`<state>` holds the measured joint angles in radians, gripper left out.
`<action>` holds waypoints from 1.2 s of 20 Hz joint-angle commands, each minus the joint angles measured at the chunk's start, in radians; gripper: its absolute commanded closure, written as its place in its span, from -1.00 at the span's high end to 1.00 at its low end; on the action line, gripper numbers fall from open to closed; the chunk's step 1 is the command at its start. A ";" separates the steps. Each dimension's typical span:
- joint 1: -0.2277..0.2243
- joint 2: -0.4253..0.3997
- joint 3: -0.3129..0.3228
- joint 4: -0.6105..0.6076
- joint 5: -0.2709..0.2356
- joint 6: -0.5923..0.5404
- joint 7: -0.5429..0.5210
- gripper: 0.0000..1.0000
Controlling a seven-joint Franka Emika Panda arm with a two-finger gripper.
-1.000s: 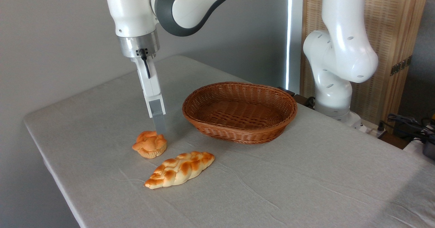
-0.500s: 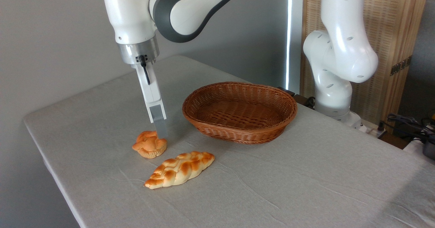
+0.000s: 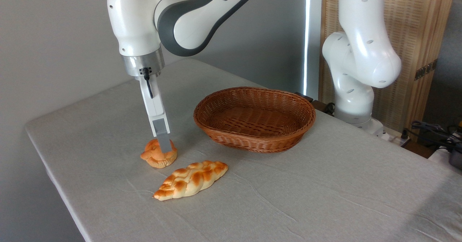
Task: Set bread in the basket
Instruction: 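Close the gripper on the small round bread roll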
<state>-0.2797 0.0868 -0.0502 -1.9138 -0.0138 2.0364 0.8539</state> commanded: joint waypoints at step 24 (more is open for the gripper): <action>-0.004 0.064 -0.019 -0.002 0.046 0.056 0.005 0.47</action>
<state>-0.2813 0.1440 -0.0704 -1.9137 0.0194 2.0720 0.8568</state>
